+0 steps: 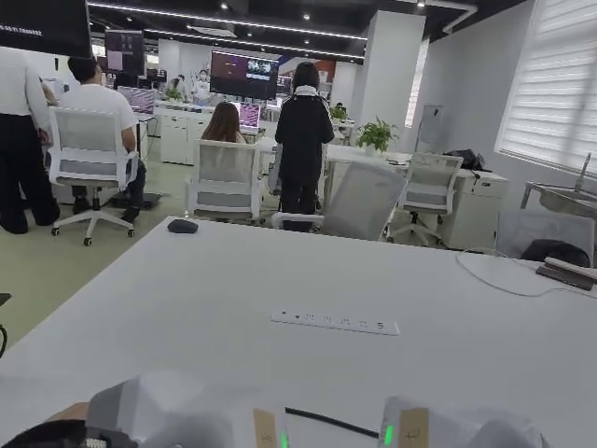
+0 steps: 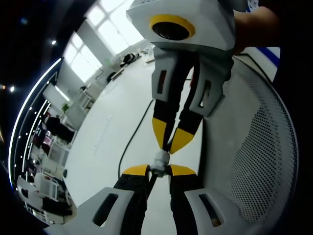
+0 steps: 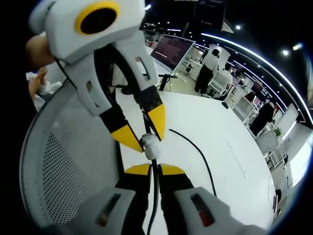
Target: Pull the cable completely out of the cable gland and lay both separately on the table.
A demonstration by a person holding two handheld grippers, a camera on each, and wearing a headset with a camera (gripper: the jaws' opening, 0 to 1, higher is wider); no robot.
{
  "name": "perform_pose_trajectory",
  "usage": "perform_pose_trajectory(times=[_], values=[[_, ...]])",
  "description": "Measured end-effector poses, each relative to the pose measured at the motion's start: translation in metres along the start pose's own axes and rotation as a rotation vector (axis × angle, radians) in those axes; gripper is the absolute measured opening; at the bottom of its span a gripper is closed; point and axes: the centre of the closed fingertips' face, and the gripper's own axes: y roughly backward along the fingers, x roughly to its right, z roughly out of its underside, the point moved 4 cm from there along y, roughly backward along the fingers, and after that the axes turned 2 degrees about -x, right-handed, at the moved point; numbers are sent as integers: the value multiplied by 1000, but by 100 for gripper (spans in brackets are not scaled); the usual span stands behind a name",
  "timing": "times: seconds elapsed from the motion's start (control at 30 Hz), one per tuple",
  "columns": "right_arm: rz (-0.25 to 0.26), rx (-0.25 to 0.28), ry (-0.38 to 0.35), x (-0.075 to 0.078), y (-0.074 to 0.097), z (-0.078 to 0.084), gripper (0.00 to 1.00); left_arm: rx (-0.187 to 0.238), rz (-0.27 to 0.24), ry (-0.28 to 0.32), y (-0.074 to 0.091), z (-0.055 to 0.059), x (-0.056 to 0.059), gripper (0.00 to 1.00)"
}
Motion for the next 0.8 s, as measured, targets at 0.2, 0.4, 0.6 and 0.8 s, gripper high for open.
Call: perform_pose_trajectory(times=[0.2,0.4,0.6,0.8], values=[[11,-12,-12,0,3,7,4,5,1,2,0,0,0,16],[22,-28,-26,2,6,16,3,4,-9,6,1,1,-2,16],[33,-37,-37,5,8,22,3,0,-26,20,6,7,-8,16],[40,-49,-43,8,9,27,3,1,-36,29,9,10,-11,16]])
